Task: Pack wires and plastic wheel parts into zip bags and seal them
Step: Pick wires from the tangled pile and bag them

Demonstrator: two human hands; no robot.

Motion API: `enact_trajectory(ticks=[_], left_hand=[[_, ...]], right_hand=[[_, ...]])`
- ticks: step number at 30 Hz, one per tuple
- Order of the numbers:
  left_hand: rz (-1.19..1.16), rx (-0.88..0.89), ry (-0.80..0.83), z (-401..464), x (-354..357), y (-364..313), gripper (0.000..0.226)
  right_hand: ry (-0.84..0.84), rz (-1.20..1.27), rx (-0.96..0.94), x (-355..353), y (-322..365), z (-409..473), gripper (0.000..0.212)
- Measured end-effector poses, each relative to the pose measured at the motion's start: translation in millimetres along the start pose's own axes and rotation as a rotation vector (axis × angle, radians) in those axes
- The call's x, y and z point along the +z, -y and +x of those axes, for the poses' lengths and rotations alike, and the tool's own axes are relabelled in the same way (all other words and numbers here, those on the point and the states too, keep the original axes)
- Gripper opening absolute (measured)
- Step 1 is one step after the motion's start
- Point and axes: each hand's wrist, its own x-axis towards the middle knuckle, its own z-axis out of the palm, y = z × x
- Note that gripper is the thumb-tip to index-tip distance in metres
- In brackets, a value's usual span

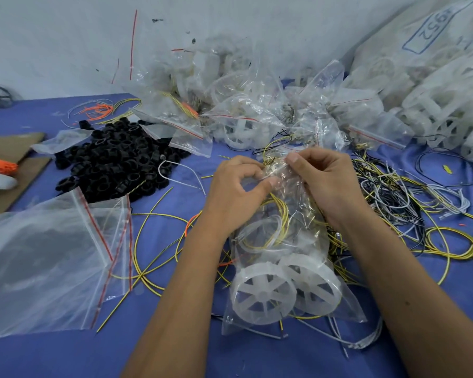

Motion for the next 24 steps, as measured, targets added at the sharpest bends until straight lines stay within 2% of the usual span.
enact_trajectory(ticks=[2,5,8,13,19,22,24], left_hand=[[-0.044,0.010,-0.054,0.9,-1.2,0.2,0.020],[-0.090,-0.007,-0.079,1.2,-5.9,2.5,0.018],[-0.035,-0.021,-0.033,2.1,-14.2,8.8,0.022],[0.071,-0.096,0.072,0.6,-29.4,22.5,0.040],[-0.143,-0.121,-0.103,3.0,-46.9,27.5,0.042],[-0.144,-0.127,-0.148,2.8,-47.1,32.2,0.038],[-0.066,-0.108,-0.200,2.1,-43.0,31.6,0.026]], right_hand=[[0.002,-0.053,-0.012,-1.0,-1.0,0.0,0.025],[-0.010,-0.007,0.012,-1.8,-1.2,1.0,0.026],[0.008,0.003,0.019,-2.8,-1.6,1.8,0.025],[-0.027,0.044,0.036,-7.4,-2.5,4.1,0.025],[-0.084,0.050,0.050,-10.1,-3.2,5.6,0.028],[-0.075,0.022,0.040,-9.8,-4.7,6.0,0.031],[-0.045,0.007,0.042,-9.7,-6.1,6.4,0.031]])
